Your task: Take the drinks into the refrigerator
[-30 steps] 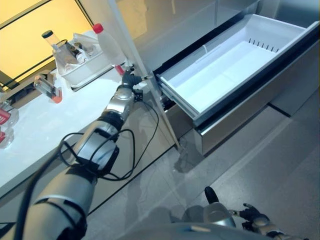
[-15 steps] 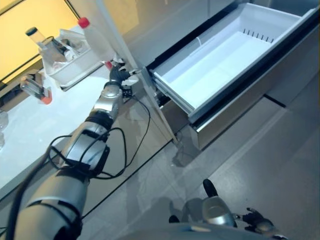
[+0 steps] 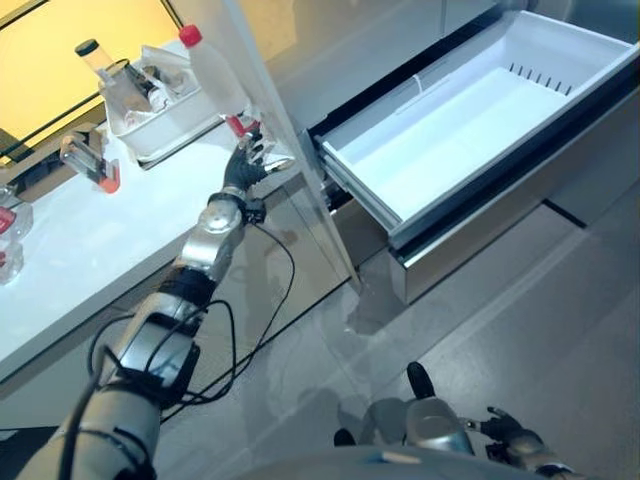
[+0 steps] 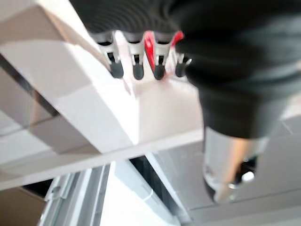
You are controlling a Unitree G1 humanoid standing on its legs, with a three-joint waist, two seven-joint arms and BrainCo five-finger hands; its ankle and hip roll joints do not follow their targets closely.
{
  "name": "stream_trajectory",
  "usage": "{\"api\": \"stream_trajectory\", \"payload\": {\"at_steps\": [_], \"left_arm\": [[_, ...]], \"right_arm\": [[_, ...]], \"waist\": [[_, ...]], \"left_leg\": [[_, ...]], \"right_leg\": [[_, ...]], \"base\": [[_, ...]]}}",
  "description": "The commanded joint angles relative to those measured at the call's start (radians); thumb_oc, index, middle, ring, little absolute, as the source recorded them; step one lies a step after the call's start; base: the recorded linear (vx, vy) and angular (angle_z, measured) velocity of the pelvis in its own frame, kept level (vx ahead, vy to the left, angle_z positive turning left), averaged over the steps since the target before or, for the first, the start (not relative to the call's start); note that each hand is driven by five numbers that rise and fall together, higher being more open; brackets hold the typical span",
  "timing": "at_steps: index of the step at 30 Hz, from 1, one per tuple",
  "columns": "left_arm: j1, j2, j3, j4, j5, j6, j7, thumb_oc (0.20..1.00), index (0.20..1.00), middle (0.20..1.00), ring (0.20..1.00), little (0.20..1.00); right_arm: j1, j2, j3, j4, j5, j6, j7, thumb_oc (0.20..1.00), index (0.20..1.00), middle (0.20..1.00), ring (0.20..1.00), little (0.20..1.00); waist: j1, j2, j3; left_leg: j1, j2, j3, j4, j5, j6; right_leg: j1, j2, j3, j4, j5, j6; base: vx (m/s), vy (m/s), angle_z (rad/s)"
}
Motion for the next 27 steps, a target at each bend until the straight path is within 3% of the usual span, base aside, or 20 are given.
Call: {"api": "stream_trajectory", "payload": {"at_steps": [1, 7, 20, 27], "left_arm": [[0.063, 0.063, 0.05, 0.071, -0.008, -0.007, 0.013, 1.0, 1.0, 1.0, 1.0, 1.0], [0.074, 0.098, 0.085, 0.079, 0.008, -0.013, 0.029, 1.0, 1.0, 1.0, 1.0, 1.0], [-0.118, 0.181, 0.089, 0.343, 0.017, 0.0, 0.065, 1.0, 1.0, 1.0, 1.0, 1.0], [-0.121, 0.168, 0.089, 0.325, -0.023, -0.009, 0.076, 1.0, 1.0, 1.0, 1.0, 1.0]], "right_arm": [[0.035, 0.04, 0.02, 0.005, -0.001, -0.02, 0.006, 1.0, 1.0, 1.0, 1.0, 1.0], [0.041, 0.045, 0.022, -0.001, -0.005, -0.023, 0.011, 1.0, 1.0, 1.0, 1.0, 1.0], [0.053, 0.041, 0.053, 0.014, -0.001, -0.023, 0.014, 1.0, 1.0, 1.0, 1.0, 1.0], [0.029, 0.034, 0.054, 0.026, 0.026, -0.02, 0.018, 1.0, 1.0, 1.0, 1.0, 1.0]], "waist": [[0.016, -0.072, -0.071], [0.025, -0.081, -0.081], [0.017, -0.078, -0.098], [0.032, -0.084, -0.087]], "left_leg": [[-0.06, -0.02, -0.063, 0.019, 0.021, -0.01], [-0.059, -0.02, -0.066, 0.019, 0.019, -0.01], [-0.034, -0.018, -0.063, 0.016, 0.01, -0.01], [-0.05, -0.025, -0.083, 0.029, 0.009, -0.005]], "right_leg": [[0.099, -0.012, -0.045, 0.025, -0.158, 0.03], [0.101, -0.01, -0.046, 0.025, -0.16, 0.028], [0.121, -0.006, -0.048, 0.023, -0.167, 0.031], [0.11, -0.012, -0.058, 0.032, -0.166, 0.037]], "base": [[-0.01, -0.01, 0.05], [0.0, -0.001, 0.01], [0.0, 0.0, 0.0], [0.0, -0.002, 0.0]]}}
